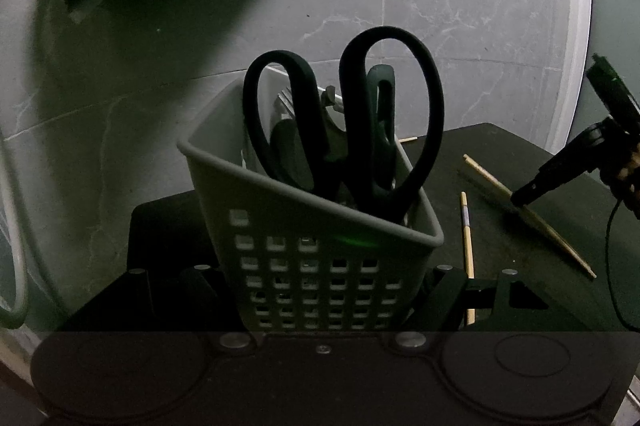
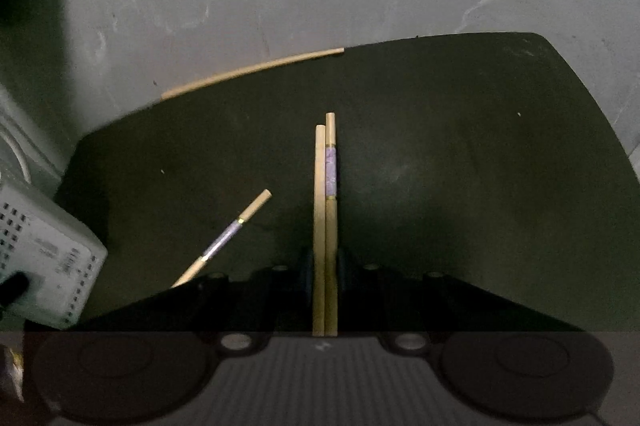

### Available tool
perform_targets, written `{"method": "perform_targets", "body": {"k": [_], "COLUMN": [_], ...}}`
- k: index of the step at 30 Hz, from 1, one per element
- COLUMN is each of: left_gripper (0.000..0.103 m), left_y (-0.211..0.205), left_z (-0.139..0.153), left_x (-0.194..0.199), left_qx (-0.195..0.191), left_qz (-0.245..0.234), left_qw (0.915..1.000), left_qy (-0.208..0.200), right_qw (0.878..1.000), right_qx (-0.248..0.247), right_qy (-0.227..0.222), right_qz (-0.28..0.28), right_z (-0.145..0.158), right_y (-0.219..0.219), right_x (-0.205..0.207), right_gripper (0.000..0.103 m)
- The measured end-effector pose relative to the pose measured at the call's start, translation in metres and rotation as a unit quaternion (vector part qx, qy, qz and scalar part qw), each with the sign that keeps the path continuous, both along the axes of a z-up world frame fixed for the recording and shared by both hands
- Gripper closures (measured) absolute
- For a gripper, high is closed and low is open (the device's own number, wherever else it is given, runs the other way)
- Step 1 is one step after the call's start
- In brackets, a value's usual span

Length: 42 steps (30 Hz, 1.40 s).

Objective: Organize utensils
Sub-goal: 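Close the right tool on a pair of wooden chopsticks, then lift the chopsticks and lower them into the white holder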

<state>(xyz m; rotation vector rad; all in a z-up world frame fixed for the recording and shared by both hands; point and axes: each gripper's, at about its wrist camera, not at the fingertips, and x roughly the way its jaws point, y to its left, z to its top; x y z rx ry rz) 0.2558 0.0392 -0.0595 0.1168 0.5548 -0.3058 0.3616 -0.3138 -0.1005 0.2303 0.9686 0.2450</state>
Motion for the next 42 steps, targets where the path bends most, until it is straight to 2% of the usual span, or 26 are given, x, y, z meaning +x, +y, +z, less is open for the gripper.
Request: {"method": "perform_targets", "body": {"k": [7, 13, 17, 21, 28, 33, 36, 39, 42], "left_gripper": [0.026, 0.026, 0.026, 0.026, 0.026, 0.026, 0.026, 0.026, 0.026], "left_y": [0.001, 0.0, -0.001, -0.001, 0.0, 0.0, 0.0, 0.0, -0.001], "left_z": [0.0, 0.0, -0.001, -0.001, -0.001, -0.001, -0.001, -0.001, -0.002], "left_x": [0.001, 0.001, 0.001, 0.001, 0.001, 0.001, 0.001, 0.001, 0.001], "left_qx": [0.001, 0.003, 0.003, 0.002, 0.003, 0.003, 0.003, 0.002, -0.001], "left_qz": [-0.003, -0.004, -0.005, -0.006, -0.006, -0.007, -0.007, -0.007, -0.006], "left_qw": [1.0, 1.0, 1.0, 1.0, 1.0, 1.0, 1.0, 1.0, 1.0], "left_qy": [0.0, 0.0, 0.0, -0.001, -0.001, -0.001, -0.001, -0.002, -0.004], "right_qw": [0.995, 0.98, 0.966, 0.941, 0.881, 0.854, 0.849, 0.852, 0.857], "right_qx": [0.076, 0.144, 0.182, 0.227, 0.297, 0.303, 0.298, 0.298, 0.273], "right_qy": [-0.066, -0.138, -0.184, -0.246, -0.355, -0.405, -0.415, -0.407, -0.412], "right_qz": [-0.004, 0.011, 0.026, 0.056, 0.098, 0.121, 0.133, 0.138, 0.145], "right_z": [0.008, 0.027, 0.056, 0.099, 0.164, 0.175, 0.169, 0.159, 0.149], "right_y": [-0.005, -0.002, 0.009, 0.028, 0.074, 0.12, 0.145, 0.164, 0.182], "right_x": [-0.022, -0.039, -0.046, -0.054, -0.057, -0.062, -0.064, -0.062, -0.062], "right_gripper": [0.09, 0.089, 0.089, 0.089, 0.089, 0.089, 0.089, 0.089, 0.089]}}
